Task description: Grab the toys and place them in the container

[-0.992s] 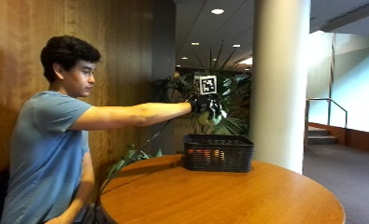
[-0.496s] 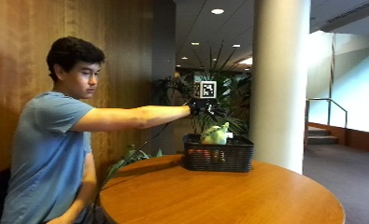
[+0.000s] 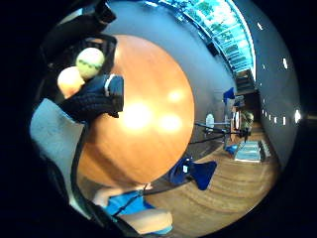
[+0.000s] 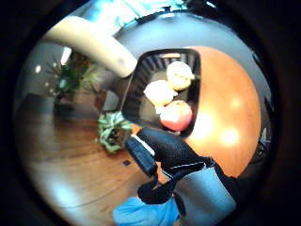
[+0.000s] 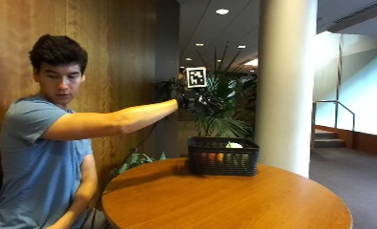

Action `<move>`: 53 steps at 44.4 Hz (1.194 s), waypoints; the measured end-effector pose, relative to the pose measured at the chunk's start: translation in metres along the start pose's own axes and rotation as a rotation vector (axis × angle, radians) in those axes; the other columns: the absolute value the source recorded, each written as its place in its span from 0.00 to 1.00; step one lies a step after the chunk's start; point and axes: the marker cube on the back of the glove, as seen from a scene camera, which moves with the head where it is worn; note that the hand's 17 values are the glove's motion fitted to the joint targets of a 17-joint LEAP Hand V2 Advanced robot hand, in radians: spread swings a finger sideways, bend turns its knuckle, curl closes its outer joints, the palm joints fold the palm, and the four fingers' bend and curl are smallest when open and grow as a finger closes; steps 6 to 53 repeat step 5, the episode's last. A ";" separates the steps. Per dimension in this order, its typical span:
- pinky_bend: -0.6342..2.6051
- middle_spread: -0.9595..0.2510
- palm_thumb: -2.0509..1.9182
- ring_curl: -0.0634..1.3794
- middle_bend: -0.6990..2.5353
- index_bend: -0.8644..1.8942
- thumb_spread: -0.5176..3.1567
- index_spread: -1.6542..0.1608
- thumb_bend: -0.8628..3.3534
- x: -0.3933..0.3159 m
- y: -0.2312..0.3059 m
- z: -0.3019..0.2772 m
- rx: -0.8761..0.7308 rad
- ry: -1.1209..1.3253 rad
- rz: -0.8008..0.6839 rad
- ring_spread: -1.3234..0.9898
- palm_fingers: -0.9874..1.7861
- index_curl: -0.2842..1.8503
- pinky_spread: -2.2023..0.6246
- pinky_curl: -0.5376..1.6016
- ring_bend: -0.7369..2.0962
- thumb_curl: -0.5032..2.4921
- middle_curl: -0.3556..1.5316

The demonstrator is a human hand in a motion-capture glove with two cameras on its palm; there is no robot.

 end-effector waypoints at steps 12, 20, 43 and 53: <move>0.66 0.88 0.49 0.33 0.26 0.37 0.41 0.74 0.19 0.012 0.009 -0.008 -0.030 -0.024 0.136 0.59 0.33 0.25 0.76 0.43 0.56 0.27 0.47; 0.66 0.88 0.49 0.33 0.26 0.37 0.41 0.74 0.19 0.012 0.009 -0.008 -0.030 -0.024 0.136 0.59 0.33 0.25 0.76 0.43 0.56 0.27 0.47; 0.66 0.88 0.49 0.33 0.26 0.37 0.41 0.74 0.19 0.012 0.009 -0.008 -0.030 -0.024 0.136 0.59 0.33 0.25 0.76 0.43 0.56 0.27 0.47; 0.66 0.88 0.49 0.33 0.26 0.37 0.41 0.74 0.19 0.012 0.009 -0.008 -0.030 -0.024 0.136 0.59 0.33 0.25 0.76 0.43 0.56 0.27 0.47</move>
